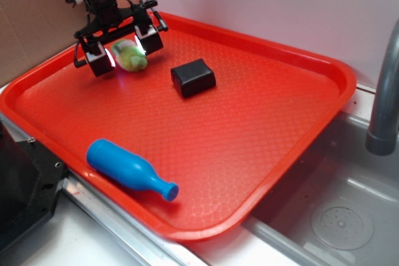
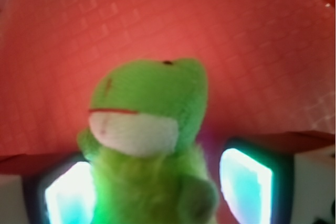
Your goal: Grab the green animal.
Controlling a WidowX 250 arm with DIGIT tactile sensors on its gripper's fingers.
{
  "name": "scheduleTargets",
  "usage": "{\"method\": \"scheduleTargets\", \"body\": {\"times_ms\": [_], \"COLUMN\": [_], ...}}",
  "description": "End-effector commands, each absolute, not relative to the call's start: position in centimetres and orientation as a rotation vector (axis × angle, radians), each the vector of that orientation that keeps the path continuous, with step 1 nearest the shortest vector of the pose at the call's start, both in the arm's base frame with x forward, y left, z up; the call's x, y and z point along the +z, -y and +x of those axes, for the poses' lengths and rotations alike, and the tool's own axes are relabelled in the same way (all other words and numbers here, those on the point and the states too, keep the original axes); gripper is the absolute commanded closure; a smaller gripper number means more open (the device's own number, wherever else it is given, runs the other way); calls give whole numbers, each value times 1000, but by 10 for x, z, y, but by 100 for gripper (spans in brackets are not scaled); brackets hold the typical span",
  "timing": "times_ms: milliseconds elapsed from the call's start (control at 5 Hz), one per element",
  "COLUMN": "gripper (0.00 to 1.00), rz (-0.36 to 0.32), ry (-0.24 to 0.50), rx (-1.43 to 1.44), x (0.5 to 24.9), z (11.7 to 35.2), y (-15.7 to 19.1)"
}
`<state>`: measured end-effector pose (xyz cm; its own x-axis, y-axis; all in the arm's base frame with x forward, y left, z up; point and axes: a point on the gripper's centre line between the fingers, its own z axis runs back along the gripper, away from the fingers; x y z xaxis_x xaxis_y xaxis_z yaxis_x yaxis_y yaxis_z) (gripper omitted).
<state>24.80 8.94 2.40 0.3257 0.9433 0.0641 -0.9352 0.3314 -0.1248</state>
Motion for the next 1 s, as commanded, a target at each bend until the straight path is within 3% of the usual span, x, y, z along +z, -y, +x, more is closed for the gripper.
{"method": "scheduleTargets", "body": {"times_ms": [0,200,400,800], "gripper": [100,100,100,100], "rz": [-71,-81,-63,-54], "ry": [153,160,208,108], "rx": [1237,1220,1087,642], "x": [24,28,55,115], "z": [243,242,238,218], "y": [-94,-93,-88,-54]}}
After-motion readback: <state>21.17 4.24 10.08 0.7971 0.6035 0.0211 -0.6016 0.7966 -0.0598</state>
